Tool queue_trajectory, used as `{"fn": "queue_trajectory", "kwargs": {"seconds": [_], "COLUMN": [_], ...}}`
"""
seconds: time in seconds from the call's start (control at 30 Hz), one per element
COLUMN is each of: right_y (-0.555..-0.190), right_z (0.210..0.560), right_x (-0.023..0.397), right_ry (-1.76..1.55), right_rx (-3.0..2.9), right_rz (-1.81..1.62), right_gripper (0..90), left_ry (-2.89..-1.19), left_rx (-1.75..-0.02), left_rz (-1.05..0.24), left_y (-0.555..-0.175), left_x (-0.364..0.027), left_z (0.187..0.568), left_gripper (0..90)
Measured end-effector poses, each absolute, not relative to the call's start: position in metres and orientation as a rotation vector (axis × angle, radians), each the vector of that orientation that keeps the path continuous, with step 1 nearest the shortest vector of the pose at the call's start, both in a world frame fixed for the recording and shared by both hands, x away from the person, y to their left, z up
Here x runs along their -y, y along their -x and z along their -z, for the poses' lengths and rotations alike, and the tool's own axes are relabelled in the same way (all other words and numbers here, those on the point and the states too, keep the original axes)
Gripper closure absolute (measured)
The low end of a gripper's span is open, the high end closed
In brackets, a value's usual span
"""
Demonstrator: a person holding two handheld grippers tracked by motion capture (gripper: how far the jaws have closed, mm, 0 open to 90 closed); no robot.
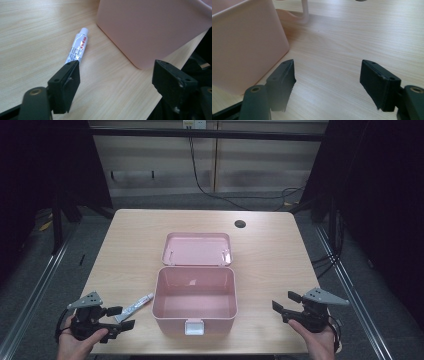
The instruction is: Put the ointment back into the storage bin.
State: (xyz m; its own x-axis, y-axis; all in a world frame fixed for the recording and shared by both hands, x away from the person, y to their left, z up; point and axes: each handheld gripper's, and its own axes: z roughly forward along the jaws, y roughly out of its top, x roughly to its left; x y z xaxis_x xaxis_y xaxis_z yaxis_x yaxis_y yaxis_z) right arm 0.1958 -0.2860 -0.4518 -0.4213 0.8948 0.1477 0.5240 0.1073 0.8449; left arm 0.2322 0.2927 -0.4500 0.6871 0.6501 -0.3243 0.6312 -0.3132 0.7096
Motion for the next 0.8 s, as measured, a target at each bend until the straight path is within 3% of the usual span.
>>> {"fn": "queue_trajectory", "kwargs": {"seconds": [0.2,0.33,0.4,0.6,0.8], "right_y": [-0.195,-0.194,-0.194,-0.195,-0.195], "right_z": [0.450,0.450,0.449,0.451,0.450], "right_x": [0.285,0.284,0.283,0.282,0.281], "right_ry": [-1.411,-1.415,-1.428,-1.423,-1.408], "right_rx": [-2.012,-2.025,-2.032,-2.052,-2.057], "right_rz": [-1.272,-1.275,-1.276,-1.285,-1.293], "right_gripper": [27.0,25.4,25.6,25.3,25.3], "left_ry": [-2.019,-2.032,-2.070,-2.113,-2.218], "left_rx": [-0.998,-0.943,-0.874,-0.823,-0.877], "left_rz": [-0.057,-0.033,-0.057,-0.113,-0.096], "left_y": [-0.233,-0.234,-0.235,-0.242,-0.248], "left_x": [-0.291,-0.287,-0.282,-0.277,-0.272], "left_z": [0.448,0.444,0.437,0.425,0.421], "left_gripper": [28.4,38.1,50.5,49.0,50.0]}}
